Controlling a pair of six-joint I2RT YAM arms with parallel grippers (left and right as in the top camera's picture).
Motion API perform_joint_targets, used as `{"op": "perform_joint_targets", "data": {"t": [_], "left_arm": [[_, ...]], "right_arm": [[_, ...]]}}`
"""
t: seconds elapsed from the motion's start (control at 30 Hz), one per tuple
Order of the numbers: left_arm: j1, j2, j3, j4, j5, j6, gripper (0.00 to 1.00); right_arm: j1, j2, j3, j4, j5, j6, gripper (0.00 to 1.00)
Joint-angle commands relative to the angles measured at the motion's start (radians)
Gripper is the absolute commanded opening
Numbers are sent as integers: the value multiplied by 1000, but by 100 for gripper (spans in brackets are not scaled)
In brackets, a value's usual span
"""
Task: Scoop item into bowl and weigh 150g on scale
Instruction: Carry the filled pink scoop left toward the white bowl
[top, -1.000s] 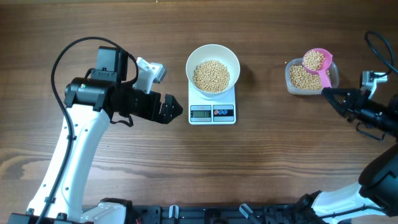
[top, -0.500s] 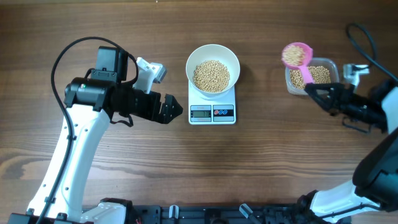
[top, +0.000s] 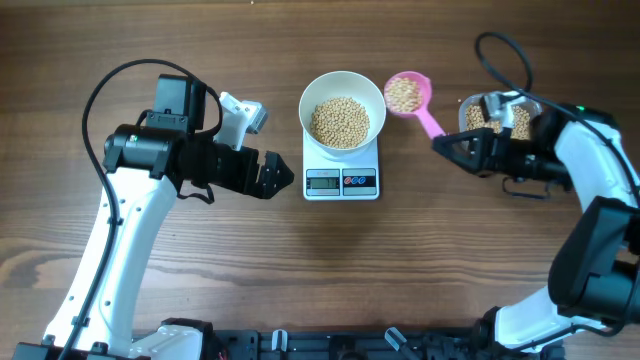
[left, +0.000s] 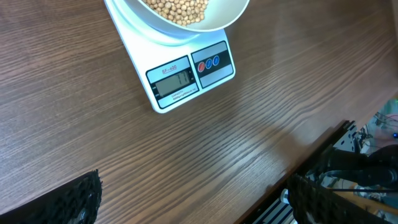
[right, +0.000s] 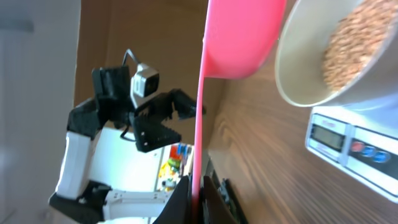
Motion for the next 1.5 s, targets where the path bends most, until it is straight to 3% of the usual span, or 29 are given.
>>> {"op": "perform_joint_targets", "data": {"t": [0.0,0.13,0.3,0.43,0.77,1.1,1.47], "left_arm": [[-5,-10,-5,0,19,-2,100],[-5,-10,-5,0,19,-2,100],[-5,-10,-5,0,19,-2,100],[-5,-10,-5,0,19,-2,100],[-5,-10,-5,0,19,-2,100],[-5,-10,-5,0,19,-2,100],[-5,-10,-5,0,19,-2,100]], "right_arm": [[31,18,-3,19,-99,-26,5],[34,18,-3,140,-102,124,5],[34,18,-3,484,-87,549,5],[41,16,-2,726,76,872,5],[155,-3,-3,1172,58,1258,5],[207,-89,-3,1251,220,1299,4],[243,-108,-3,1120,394,1147,4]]}}
